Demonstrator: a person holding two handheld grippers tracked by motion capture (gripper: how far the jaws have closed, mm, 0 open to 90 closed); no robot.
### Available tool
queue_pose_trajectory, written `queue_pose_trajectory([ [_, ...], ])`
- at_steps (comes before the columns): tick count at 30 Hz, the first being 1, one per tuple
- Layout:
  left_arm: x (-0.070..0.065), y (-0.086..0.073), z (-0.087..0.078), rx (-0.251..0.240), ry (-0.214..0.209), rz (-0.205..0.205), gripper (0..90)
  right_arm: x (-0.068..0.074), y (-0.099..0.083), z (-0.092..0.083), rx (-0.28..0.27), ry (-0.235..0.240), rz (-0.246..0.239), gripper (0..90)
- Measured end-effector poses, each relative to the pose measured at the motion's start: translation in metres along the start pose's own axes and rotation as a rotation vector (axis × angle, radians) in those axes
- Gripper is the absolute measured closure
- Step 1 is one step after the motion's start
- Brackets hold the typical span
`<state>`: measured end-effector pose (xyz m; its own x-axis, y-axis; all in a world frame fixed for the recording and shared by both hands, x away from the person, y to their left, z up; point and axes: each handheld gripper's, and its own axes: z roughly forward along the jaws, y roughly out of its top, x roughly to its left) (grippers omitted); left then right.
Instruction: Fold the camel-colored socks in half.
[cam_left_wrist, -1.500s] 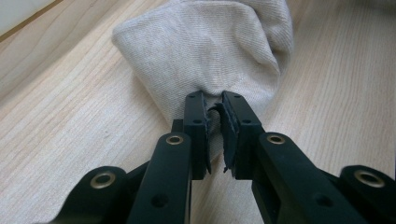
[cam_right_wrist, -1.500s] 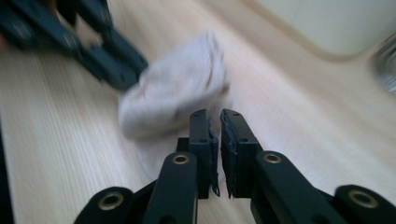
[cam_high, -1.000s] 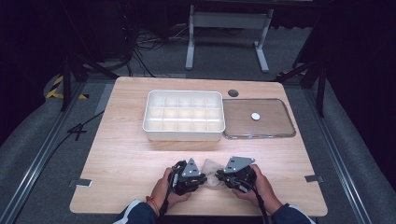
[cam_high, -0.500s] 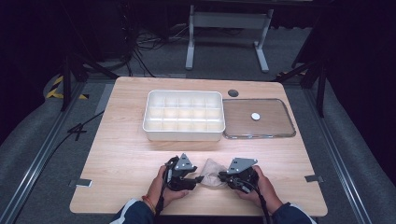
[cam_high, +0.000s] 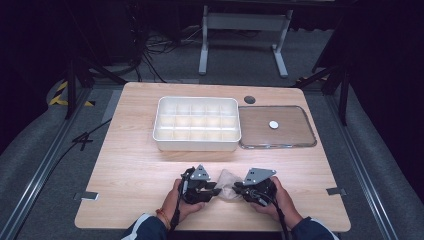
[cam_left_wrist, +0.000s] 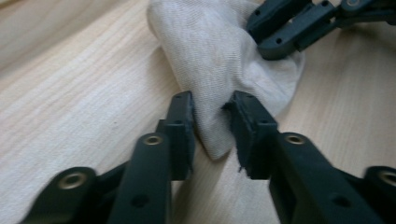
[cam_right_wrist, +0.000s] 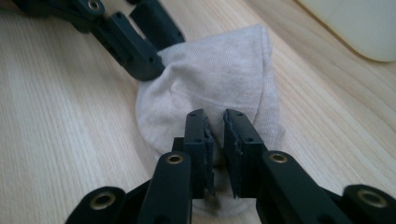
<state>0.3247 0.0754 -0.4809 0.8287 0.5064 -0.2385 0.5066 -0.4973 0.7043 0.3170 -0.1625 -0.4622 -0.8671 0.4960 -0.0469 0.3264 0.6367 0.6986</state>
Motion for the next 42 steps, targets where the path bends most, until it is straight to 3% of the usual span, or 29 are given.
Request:
queue_pose_trajectory([
  [5, -0.003, 0.001, 0.000, -0.001, 0.002, 0.014, 76.8, 0.006, 0.004, 0.000, -0.016, -0.011, -0.023, 82.5],
  [11, -0.005, 0.002, -0.001, 0.003, 0.007, 0.032, 81.0, 0.008, 0.006, 0.008, 0.014, -0.019, -0.027, 84.0],
  [17, -0.008, 0.006, -0.009, -0.055, 0.004, 0.036, 81.5, 0.012, 0.009, 0.013, 0.023, -0.047, -0.040, 84.9],
  [22, -0.012, 0.010, -0.012, -0.104, -0.015, 0.036, 81.7, 0.012, 0.010, 0.016, 0.015, -0.043, -0.029, 85.0],
  [25, -0.014, 0.011, -0.013, -0.107, -0.016, 0.044, 81.9, 0.014, 0.012, 0.017, 0.012, -0.052, -0.038, 85.0],
  [31, -0.014, 0.012, -0.014, -0.106, -0.017, 0.047, 82.1, 0.015, 0.012, 0.019, -0.005, -0.044, -0.029, 83.6],
  [36, -0.013, 0.012, -0.017, -0.099, 0.001, 0.051, 82.2, 0.010, 0.009, 0.012, -0.028, -0.012, -0.008, 69.7],
  [39, -0.014, 0.012, -0.018, -0.099, 0.008, 0.056, 82.2, 0.010, 0.007, 0.004, -0.049, 0.009, 0.003, 73.2],
  [42, -0.015, 0.013, -0.017, -0.104, 0.004, 0.056, 82.1, 0.012, 0.008, 0.006, -0.041, 0.022, -0.006, 76.8],
])
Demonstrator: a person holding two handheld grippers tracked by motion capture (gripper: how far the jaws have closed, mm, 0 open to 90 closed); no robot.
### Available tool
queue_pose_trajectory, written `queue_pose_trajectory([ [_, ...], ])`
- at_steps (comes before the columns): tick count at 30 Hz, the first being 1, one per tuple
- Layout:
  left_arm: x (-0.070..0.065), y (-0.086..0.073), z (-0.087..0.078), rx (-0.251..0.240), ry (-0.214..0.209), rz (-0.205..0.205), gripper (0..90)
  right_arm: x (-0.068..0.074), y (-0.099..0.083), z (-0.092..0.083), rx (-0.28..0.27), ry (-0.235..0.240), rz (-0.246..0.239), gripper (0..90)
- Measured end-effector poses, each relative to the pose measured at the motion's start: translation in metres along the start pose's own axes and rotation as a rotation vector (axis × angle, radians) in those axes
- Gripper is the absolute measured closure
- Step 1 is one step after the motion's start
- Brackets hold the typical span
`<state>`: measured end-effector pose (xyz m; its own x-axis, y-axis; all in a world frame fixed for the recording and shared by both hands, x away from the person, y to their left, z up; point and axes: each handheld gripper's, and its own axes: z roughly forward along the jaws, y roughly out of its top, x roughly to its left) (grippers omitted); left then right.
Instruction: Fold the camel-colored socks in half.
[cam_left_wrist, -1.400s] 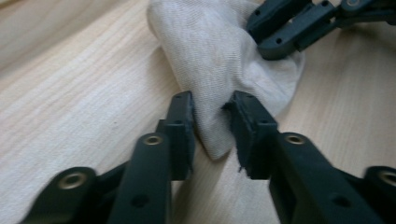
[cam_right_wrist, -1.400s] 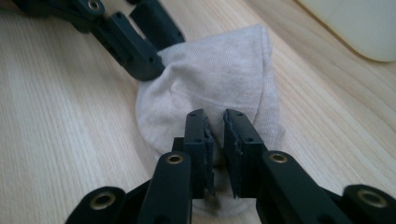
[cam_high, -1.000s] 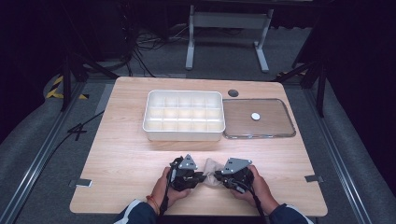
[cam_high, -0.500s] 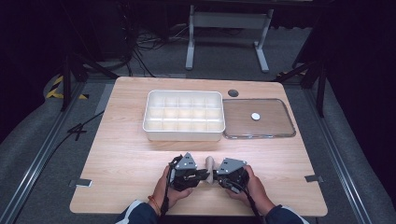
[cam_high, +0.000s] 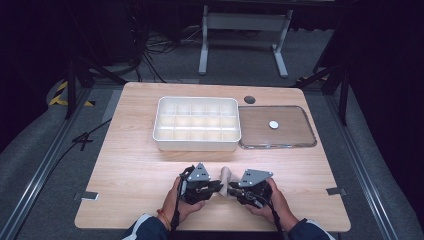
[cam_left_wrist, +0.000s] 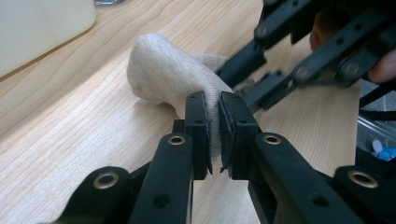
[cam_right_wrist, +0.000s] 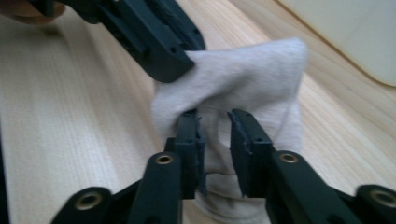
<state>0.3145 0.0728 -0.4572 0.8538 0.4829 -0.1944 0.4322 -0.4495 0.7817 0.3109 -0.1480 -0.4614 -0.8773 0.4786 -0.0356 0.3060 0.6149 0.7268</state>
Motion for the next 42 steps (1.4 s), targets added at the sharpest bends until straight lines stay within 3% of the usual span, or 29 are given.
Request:
queue_pose_trajectory([
  [2, -0.002, 0.000, 0.001, 0.003, -0.001, 0.011, 82.0, 0.004, 0.000, 0.006, 0.022, -0.001, -0.017, 79.6],
  [6, -0.004, 0.002, 0.001, -0.011, -0.009, 0.011, 82.1, 0.007, 0.002, 0.013, 0.011, -0.001, -0.019, 79.7],
  [12, -0.003, 0.001, 0.000, -0.010, 0.003, 0.008, 82.3, 0.007, 0.001, 0.017, -0.024, 0.008, 0.009, 76.2],
  [14, -0.002, 0.001, -0.002, -0.007, 0.007, 0.008, 82.5, 0.005, 0.001, 0.013, -0.025, 0.007, 0.008, 64.2],
  [15, -0.002, 0.001, -0.003, -0.008, 0.006, 0.004, 82.6, 0.003, 0.001, 0.010, -0.026, 0.016, 0.009, 63.1],
  [18, -0.002, 0.001, -0.004, -0.008, 0.008, 0.011, 82.7, -0.005, -0.002, -0.009, -0.063, 0.000, 0.035, 63.9],
  [19, -0.003, 0.002, -0.003, -0.002, 0.007, 0.014, 82.7, -0.011, -0.005, -0.021, -0.064, -0.037, 0.052, 64.4],
  [24, -0.006, 0.003, -0.002, 0.000, 0.007, 0.021, 82.7, -0.021, -0.016, -0.022, -0.004, -0.046, 0.098, 64.8],
  [28, -0.008, 0.007, 0.001, 0.001, 0.003, 0.033, 82.6, -0.021, -0.022, -0.009, 0.043, -0.017, 0.113, 69.4],
  [32, -0.013, 0.011, 0.006, 0.030, -0.003, 0.085, 82.6, -0.018, -0.023, -0.006, 0.025, -0.009, 0.102, 69.2],
  [37, -0.012, 0.012, 0.009, 0.024, 0.003, 0.074, 82.6, -0.018, -0.025, -0.006, 0.013, -0.007, 0.119, 69.5],
  [39, -0.012, 0.012, 0.010, 0.033, 0.007, 0.070, 82.6, -0.018, -0.024, -0.006, 0.011, -0.007, 0.102, 69.1],
  [42, -0.011, 0.012, 0.010, 0.032, 0.009, 0.074, 82.6, -0.019, -0.024, -0.007, -0.003, 0.023, 0.098, 61.7],
])
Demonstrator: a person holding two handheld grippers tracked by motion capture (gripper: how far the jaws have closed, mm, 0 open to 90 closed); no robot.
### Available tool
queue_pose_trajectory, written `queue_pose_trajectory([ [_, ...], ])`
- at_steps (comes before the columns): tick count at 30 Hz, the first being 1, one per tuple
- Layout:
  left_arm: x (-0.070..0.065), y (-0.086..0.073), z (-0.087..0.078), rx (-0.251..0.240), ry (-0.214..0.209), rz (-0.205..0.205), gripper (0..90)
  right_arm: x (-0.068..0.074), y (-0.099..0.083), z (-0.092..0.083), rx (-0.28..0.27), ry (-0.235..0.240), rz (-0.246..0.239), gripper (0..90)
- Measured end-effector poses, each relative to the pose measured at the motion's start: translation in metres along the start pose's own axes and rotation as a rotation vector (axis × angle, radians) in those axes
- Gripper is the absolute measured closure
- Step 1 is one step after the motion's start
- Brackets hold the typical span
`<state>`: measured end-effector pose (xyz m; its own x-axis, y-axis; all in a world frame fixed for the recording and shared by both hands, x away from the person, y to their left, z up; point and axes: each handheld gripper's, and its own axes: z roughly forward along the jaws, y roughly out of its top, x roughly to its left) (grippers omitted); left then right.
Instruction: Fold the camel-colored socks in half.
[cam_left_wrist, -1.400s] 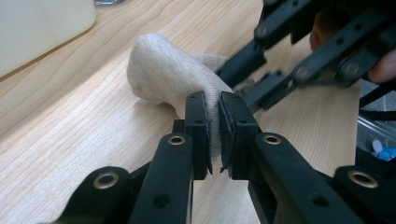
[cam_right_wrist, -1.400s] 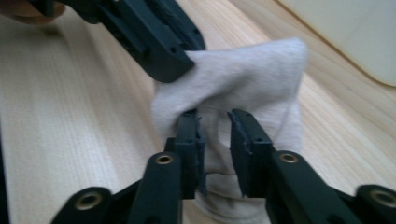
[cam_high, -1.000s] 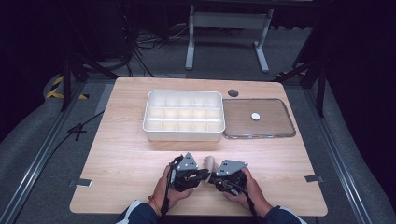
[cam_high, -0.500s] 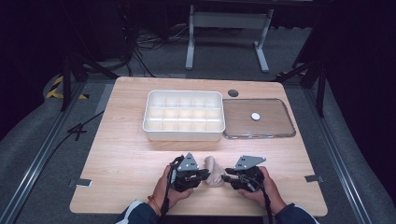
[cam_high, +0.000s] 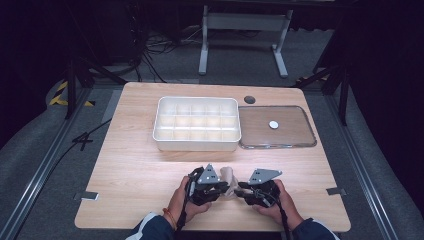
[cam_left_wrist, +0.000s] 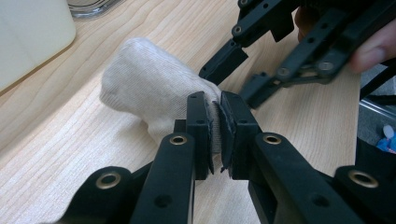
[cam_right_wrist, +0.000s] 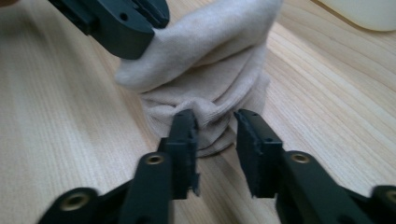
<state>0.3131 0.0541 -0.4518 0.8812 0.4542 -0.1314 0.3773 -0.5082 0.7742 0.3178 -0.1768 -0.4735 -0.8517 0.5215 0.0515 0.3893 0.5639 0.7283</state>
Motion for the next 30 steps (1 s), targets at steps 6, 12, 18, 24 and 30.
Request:
queue_pose_trajectory([
  [6, 0.001, 0.000, 0.001, 0.002, -0.004, -0.004, 82.5, -0.006, 0.001, -0.010, -0.019, -0.005, 0.014, 64.9],
  [12, -0.001, 0.002, 0.007, 0.018, -0.010, 0.015, 82.3, -0.001, 0.003, -0.001, 0.027, -0.017, -0.027, 71.8],
  [18, -0.005, 0.001, 0.018, 0.023, -0.016, 0.008, 81.6, -0.004, 0.002, 0.001, 0.032, -0.016, -0.023, 68.6],
  [24, -0.006, -0.003, 0.024, 0.016, -0.018, 0.003, 81.3, -0.021, 0.008, -0.022, -0.066, -0.059, 0.059, 65.5],
  [30, -0.007, -0.005, 0.026, 0.002, -0.010, -0.012, 81.2, -0.012, 0.023, -0.021, -0.163, -0.030, 0.042, 61.1],
])
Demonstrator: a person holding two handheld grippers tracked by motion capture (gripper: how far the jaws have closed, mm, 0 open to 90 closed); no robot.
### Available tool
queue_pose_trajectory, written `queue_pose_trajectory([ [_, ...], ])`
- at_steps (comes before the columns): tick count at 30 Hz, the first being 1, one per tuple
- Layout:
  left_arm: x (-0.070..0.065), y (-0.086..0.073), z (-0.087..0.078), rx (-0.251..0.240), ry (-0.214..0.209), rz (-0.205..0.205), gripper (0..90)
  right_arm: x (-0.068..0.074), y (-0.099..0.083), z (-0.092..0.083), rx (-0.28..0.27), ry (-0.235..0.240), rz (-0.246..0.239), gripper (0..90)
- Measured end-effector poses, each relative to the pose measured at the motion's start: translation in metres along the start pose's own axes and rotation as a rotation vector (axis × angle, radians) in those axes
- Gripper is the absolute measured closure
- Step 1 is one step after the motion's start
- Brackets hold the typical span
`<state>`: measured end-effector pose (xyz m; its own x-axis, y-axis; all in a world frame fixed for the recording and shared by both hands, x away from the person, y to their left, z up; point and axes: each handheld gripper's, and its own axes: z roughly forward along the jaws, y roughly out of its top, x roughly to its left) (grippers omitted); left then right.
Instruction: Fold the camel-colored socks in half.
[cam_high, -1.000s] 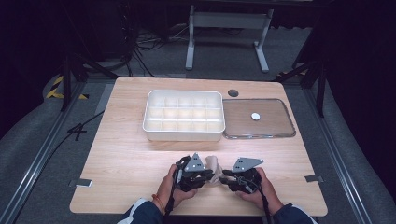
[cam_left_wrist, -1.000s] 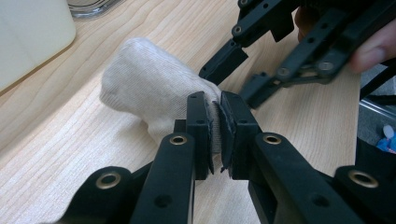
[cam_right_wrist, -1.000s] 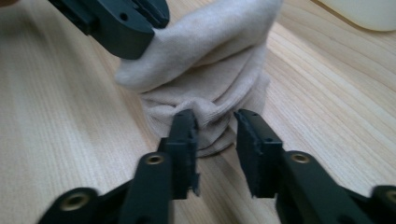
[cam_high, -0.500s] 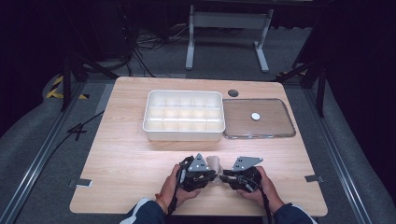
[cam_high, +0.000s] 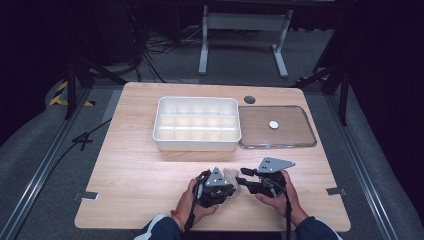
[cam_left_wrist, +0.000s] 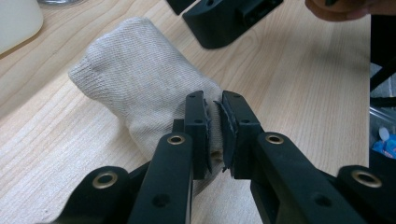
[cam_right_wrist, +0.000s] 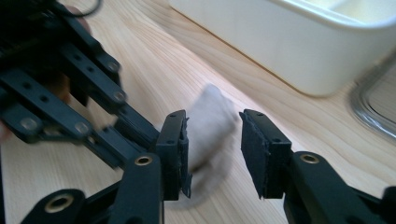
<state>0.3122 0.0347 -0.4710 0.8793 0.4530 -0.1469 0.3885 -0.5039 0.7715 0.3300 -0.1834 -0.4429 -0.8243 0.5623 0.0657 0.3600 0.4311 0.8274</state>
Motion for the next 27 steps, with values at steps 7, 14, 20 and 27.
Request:
queue_pose_trajectory([
  [7, -0.002, -0.002, 0.000, -0.007, 0.013, 0.011, 81.1, 0.000, 0.001, 0.021, 0.055, -0.011, 0.007, 67.8],
  [14, -0.005, -0.002, -0.001, -0.003, 0.024, 0.032, 80.0, -0.001, -0.005, 0.028, 0.097, -0.033, -0.009, 73.1],
  [20, -0.005, -0.004, -0.016, -0.007, -0.015, 0.055, 76.7, 0.001, -0.009, 0.031, 0.103, -0.029, -0.019, 76.0],
  [27, 0.002, -0.002, -0.046, -0.067, 0.007, 0.062, 80.3, 0.002, -0.010, 0.031, 0.102, -0.037, -0.035, 77.5],
])
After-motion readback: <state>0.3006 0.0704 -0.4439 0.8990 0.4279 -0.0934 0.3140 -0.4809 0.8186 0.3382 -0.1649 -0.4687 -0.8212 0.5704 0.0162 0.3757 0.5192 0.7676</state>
